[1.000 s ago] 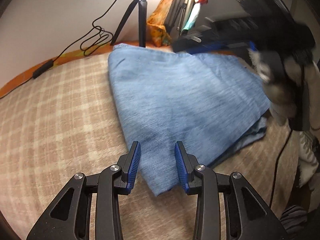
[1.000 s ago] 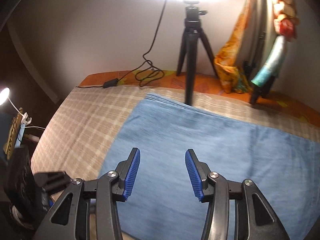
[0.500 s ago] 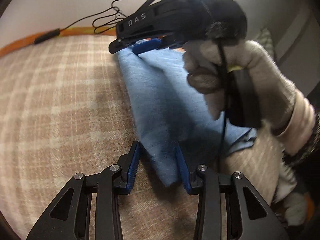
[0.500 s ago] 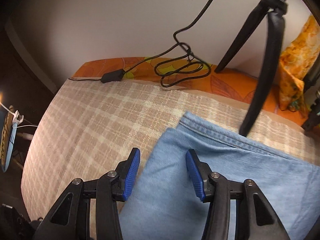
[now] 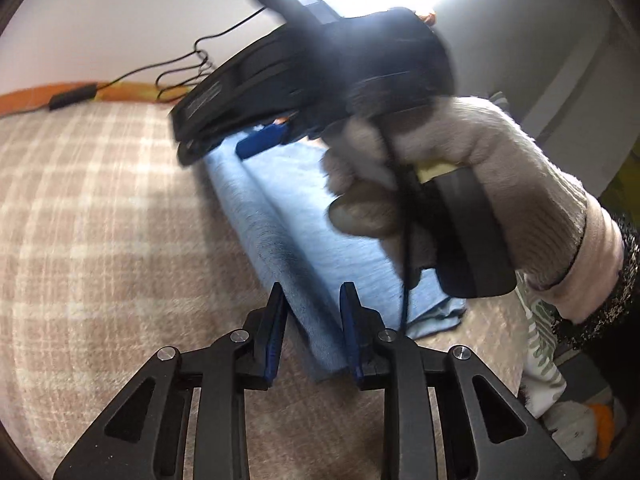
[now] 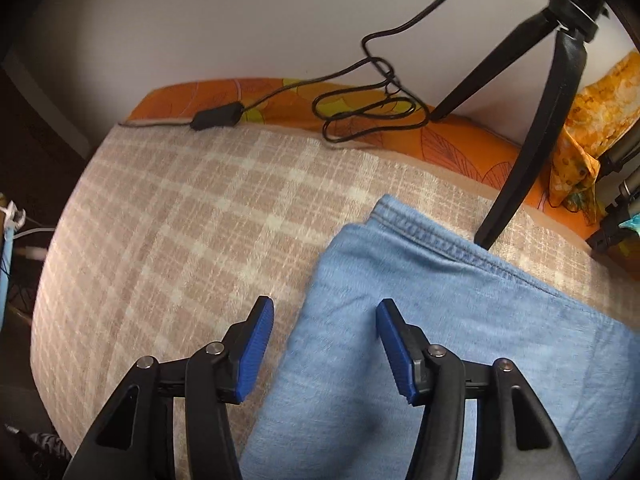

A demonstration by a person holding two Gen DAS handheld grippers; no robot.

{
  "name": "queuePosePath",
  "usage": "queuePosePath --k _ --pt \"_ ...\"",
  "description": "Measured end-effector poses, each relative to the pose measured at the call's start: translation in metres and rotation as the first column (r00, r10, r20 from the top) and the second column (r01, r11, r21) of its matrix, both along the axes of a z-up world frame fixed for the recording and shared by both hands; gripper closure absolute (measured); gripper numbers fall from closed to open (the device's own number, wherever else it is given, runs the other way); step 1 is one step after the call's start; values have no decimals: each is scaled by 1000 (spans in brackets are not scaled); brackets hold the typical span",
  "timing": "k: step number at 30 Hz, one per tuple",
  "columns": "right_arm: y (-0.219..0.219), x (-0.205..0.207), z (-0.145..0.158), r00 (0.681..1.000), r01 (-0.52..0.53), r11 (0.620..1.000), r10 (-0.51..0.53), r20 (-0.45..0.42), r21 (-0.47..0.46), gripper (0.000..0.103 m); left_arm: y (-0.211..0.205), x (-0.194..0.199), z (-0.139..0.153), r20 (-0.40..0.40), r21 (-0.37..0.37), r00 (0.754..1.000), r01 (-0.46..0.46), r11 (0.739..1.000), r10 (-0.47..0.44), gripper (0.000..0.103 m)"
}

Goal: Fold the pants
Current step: 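Grasp the jeans edge with both tools and lift it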

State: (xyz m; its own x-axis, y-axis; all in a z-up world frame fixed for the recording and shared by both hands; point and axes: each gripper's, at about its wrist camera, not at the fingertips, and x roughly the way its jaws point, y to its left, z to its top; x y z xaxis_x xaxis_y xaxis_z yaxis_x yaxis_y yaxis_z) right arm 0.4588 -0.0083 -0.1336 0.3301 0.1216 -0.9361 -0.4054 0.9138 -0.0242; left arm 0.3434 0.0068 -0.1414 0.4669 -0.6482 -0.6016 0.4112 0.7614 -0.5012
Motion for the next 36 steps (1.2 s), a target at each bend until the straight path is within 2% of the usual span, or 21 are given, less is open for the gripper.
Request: queuePosePath --k 3,6,8,9,10,12,15,18,19,21,24,30,36 --pt "8 0 -10 1000 -2 996 1 -20 -91 47 1 -1 2 3 4 1000 1 1000 -1 80" --pt "11 0 -19 1000 -5 986 3 -8 -164 67 2 0 2 -3 23 1000 -10 1000 10 80" --pt "5 0 -17 1000 11 991 -11 6 -135 78 -1 2 0 -12 36 1000 -26 999 27 73" --pt "1 0 -15 1000 22 994 -21 5 -112 84 -2 2 -1 -19 41 999 -36 999 37 64" --pt "-6 0 -13 999 41 997 -40 4 -72 89 -2 3 -4 -30 47 998 -49 998 51 49" --pt "-17 -2 -8 998 58 998 -58 12 -20 94 -2 7 -10 -69 38 995 -75 996 78 46" --pt "-33 -8 3 996 79 995 -81 30 54 96 -8 10 -16 -108 1 993 -43 999 43 46" --pt "-50 -12 15 993 98 988 -105 49 121 97 -14 9 -17 -97 -33 995 -9 999 6 52" --pt "-56 -14 19 992 104 985 -113 58 140 97 -14 9 -16 -88 -53 996 -7 999 2 63" --pt "-71 -21 29 989 116 978 -130 69 175 97 -18 8 -13 -69 -67 998 -6 998 2 74" --pt "-87 -24 45 983 139 967 -161 87 215 98 -26 6 -6 -26 -81 999 16 997 -19 83" --pt "-126 -29 73 969 161 950 -203 139 267 99 -40 8 17 43 -104 996 82 991 -78 87" --pt "-169 -36 97 950 180 940 -243 198 291 99 -96 10 38 96 -111 983 164 980 -154 87"
